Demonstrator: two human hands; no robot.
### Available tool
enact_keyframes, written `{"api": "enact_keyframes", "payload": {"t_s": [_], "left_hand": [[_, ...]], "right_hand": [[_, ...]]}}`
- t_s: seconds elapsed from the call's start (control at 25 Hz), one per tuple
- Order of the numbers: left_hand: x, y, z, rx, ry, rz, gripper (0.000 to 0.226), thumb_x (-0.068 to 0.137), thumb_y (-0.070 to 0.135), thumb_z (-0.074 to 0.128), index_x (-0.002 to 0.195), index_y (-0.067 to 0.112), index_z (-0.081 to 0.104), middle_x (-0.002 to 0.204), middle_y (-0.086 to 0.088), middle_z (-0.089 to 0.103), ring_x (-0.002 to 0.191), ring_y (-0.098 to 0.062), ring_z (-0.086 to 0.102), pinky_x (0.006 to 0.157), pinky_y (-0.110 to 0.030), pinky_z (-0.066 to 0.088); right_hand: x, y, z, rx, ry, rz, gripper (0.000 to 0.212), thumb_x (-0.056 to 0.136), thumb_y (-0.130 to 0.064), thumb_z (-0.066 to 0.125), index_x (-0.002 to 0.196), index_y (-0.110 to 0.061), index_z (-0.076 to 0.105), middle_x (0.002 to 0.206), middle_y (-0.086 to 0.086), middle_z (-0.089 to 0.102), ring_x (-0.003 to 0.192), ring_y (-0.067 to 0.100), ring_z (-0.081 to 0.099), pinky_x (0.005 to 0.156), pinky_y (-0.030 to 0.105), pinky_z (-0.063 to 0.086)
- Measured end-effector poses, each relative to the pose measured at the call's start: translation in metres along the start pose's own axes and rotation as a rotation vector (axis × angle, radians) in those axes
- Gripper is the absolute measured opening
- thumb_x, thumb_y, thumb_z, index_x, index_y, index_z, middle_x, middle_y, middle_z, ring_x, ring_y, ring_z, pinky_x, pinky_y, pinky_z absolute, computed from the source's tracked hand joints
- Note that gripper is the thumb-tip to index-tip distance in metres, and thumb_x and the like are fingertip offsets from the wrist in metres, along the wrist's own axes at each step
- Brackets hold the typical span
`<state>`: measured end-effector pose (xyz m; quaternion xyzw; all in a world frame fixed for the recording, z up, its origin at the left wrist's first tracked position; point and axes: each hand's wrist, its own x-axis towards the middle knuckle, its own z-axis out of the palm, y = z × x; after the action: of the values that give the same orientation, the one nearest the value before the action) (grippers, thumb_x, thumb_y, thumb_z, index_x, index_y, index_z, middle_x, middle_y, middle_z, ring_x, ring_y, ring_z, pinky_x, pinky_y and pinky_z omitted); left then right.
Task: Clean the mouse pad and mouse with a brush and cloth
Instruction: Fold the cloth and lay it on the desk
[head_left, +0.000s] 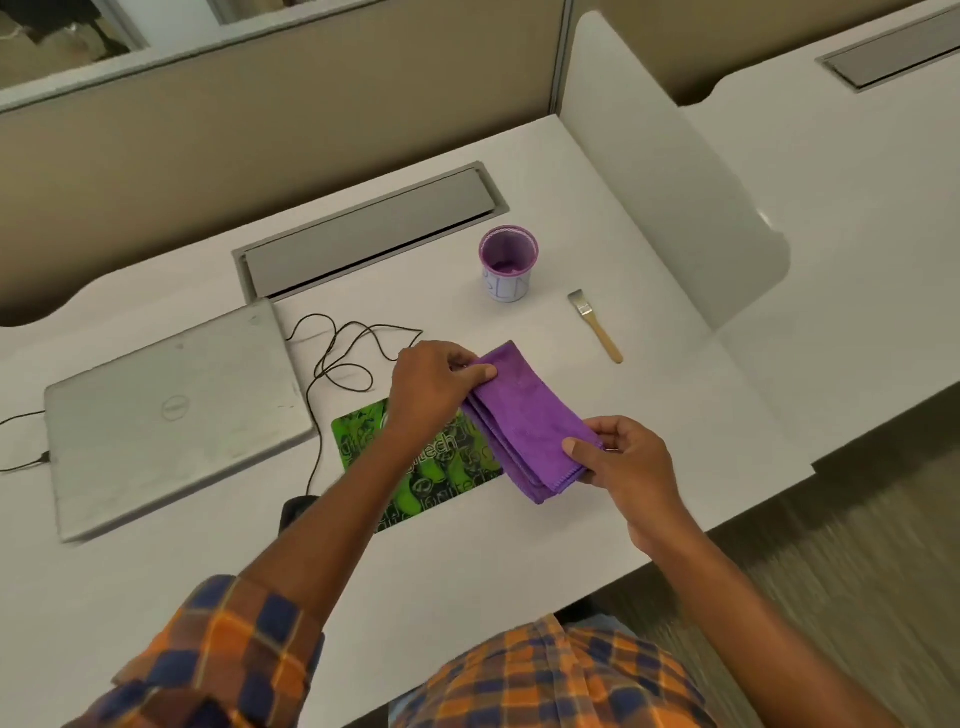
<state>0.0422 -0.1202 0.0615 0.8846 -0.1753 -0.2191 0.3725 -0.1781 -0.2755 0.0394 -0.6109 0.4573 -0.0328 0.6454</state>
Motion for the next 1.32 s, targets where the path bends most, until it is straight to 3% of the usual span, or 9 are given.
{"api": "enact_keyframes", "payload": {"t_s": [0.24, 0.68, 1.0, 1.16, 1.32], "left_hand": [[0.064, 0.050, 0.065, 0.136, -0.040, 0.067, 0.029, 0.088, 0.040, 0.086, 0.103, 0.015, 0.087, 0.094, -0.003, 0.082, 0.084, -0.018, 0.074, 0.082, -0.041, 0.064], [0.108, 0.055, 0.114, 0.206, -0.099, 0.066, 0.032, 0.093, 0.038, 0.082, 0.109, 0.010, 0.086, 0.102, -0.007, 0.082, 0.093, -0.020, 0.073, 0.087, -0.043, 0.062], [0.115, 0.043, 0.125, 0.244, -0.118, 0.011, 0.033, 0.095, 0.040, 0.080, 0.111, 0.012, 0.085, 0.102, -0.006, 0.081, 0.094, -0.022, 0.072, 0.088, -0.046, 0.062], [0.114, 0.039, 0.125, 0.256, -0.109, 0.038, 0.037, 0.095, 0.041, 0.079, 0.116, 0.011, 0.083, 0.106, -0.007, 0.080, 0.096, -0.024, 0.071, 0.089, -0.047, 0.061], [0.103, 0.039, 0.120, 0.200, -0.003, 0.026, 0.043, 0.094, 0.042, 0.080, 0.125, 0.012, 0.078, 0.117, -0.007, 0.074, 0.105, -0.022, 0.068, 0.092, -0.042, 0.058]], "right_hand": [[0.053, -0.005, -0.047, 0.063, 0.066, 0.036, 0.031, 0.087, -0.023, 0.092, 0.111, -0.021, 0.073, 0.108, 0.004, 0.079, 0.094, 0.022, 0.081, 0.072, 0.032, 0.069], [0.110, 0.011, -0.060, -0.009, 0.106, 0.097, 0.036, 0.088, -0.026, 0.091, 0.118, -0.017, 0.072, 0.112, 0.005, 0.077, 0.099, 0.024, 0.079, 0.085, 0.042, 0.070], [0.117, 0.022, -0.058, -0.187, 0.156, 0.056, 0.035, 0.088, -0.034, 0.091, 0.114, -0.023, 0.070, 0.106, -0.002, 0.074, 0.093, 0.015, 0.076, 0.074, 0.025, 0.065], [0.116, 0.021, -0.059, -0.273, 0.180, 0.016, 0.034, 0.087, -0.036, 0.091, 0.109, -0.027, 0.067, 0.105, -0.004, 0.073, 0.087, 0.008, 0.071, 0.063, 0.011, 0.054], [0.109, 0.015, -0.058, -0.469, 0.247, -0.085, 0.046, 0.089, -0.041, 0.088, 0.124, -0.020, 0.068, 0.115, -0.005, 0.060, 0.100, 0.016, 0.065, 0.068, 0.018, 0.050]]}}
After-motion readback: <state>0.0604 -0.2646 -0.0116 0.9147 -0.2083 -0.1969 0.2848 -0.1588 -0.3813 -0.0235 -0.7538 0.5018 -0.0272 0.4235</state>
